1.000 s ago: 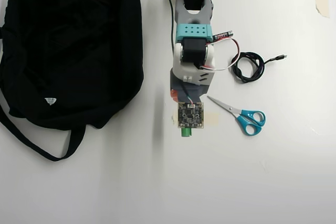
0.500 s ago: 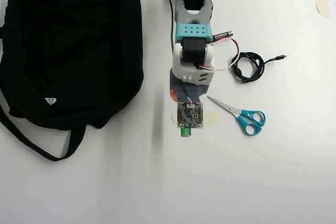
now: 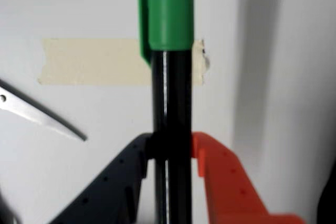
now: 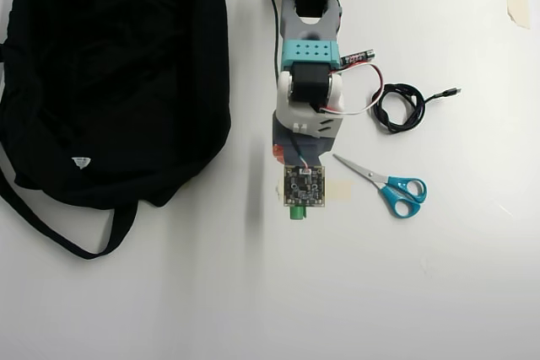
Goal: Put the green marker into the black bag
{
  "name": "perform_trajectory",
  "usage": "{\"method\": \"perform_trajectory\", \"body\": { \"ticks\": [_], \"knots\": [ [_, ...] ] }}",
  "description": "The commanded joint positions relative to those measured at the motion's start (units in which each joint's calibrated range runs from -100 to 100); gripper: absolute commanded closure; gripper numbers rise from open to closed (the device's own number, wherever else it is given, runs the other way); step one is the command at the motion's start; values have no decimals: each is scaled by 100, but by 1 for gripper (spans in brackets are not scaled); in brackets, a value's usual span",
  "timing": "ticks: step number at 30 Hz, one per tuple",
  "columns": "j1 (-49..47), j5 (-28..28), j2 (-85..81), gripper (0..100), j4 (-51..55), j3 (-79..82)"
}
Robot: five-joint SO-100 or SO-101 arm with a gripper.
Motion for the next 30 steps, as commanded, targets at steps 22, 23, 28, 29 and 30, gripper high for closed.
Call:
{"method": "perform_trajectory", "body": {
  "ticks": [22, 23, 28, 29, 30],
  "knots": [
    [9, -28, -961, 98, -509, 998],
    [17, -28, -1068, 98, -595, 1214],
    [106, -28, -1575, 98, -957, 2068],
    [204, -28, -1757, 98, -991, 2265],
    [248, -28, -1840, 98, -1000, 2337]
  ]
}}
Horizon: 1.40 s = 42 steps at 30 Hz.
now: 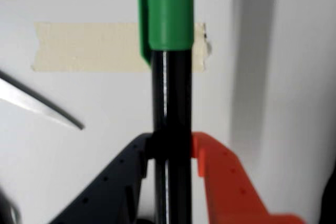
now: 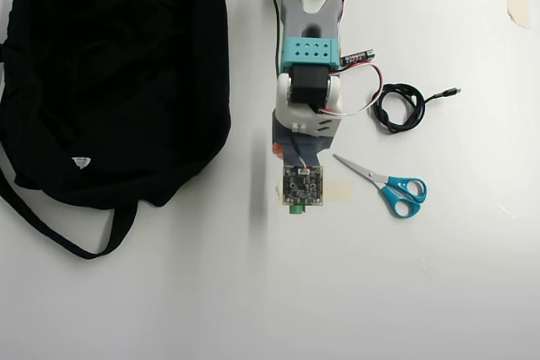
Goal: Put the green marker into the black bag
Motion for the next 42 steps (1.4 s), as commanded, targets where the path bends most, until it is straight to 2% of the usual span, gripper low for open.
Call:
{"method": "perform_trajectory", "body": {
  "ticks": [1, 15, 20, 23, 31, 42],
  "knots": [
    [264, -28, -836, 98, -158, 365],
    [526, -33, -1757, 98, -167, 1174],
    [526, -411, -2047, 98, -262, 1551],
    [556, -426, -2255, 98, -425, 1874],
    [915, -421, -2595, 98, -684, 2512],
    [1543, -421, -2761, 98, -684, 2512]
  ]
}}
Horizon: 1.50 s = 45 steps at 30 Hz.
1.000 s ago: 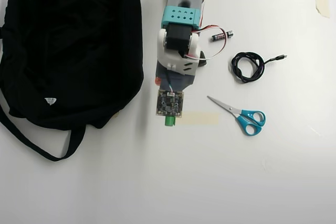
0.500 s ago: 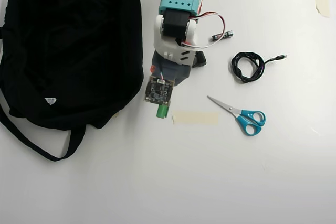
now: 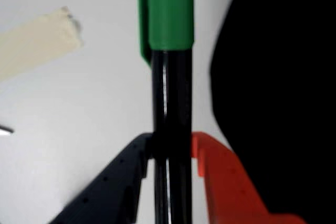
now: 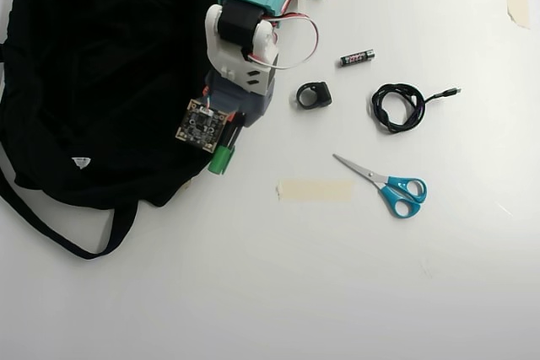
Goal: Put the green marker into the black bag
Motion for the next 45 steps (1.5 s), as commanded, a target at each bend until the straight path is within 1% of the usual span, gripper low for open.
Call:
{"method": "perform_trajectory", "body": {
  "ticks": [1, 6, 12, 20, 25, 29, 34, 35, 36, 39, 45],
  "knots": [
    [251, -11, -536, 98, -74, -11],
    [617, -16, -785, 98, -83, 240],
    [999, -16, -1183, 98, -401, 887],
    [1672, -11, -1407, 98, -419, 968],
    [2338, 31, -2021, 98, -419, 1552],
    [2756, -16, -2046, 98, -401, 1552],
    [3602, -27, -1922, 98, -436, 1552],
    [3796, -27, -1914, 98, -763, 1606],
    [3916, -27, -1914, 98, -1332, 1912],
    [4073, -27, -1905, 97, -2227, 2612],
    [4193, -21, -1706, 97, -2322, 2747]
  ]
}}
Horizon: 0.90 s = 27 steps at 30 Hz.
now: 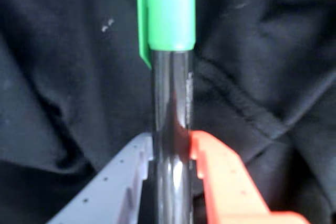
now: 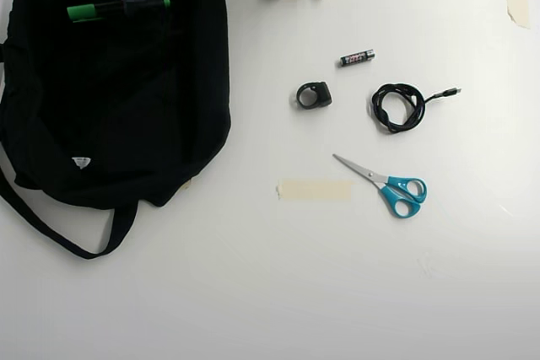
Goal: Put the green marker into the black bag
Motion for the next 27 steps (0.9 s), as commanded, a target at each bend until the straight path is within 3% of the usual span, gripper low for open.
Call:
{"method": "perform_trajectory", "body": {
  "ticks": [1, 4, 8, 10, 13, 18, 20, 21, 27],
  "knots": [
    [-3, -2, -62, 97, -89, -60],
    [-25, 3, -62, 97, -89, -69],
    [-33, -2, -62, 68, -72, -51],
    [-40, 9, -62, 60, -72, -51],
    [-384, 3, -178, 58, -20, -60],
    [-1544, 14, -386, 61, 858, -257],
    [-1843, 35, -934, 80, 884, -266],
    [-2007, 9, -1224, 95, 884, -266],
    [-3249, -122, -1656, 98, 1659, -158]
  ]
}}
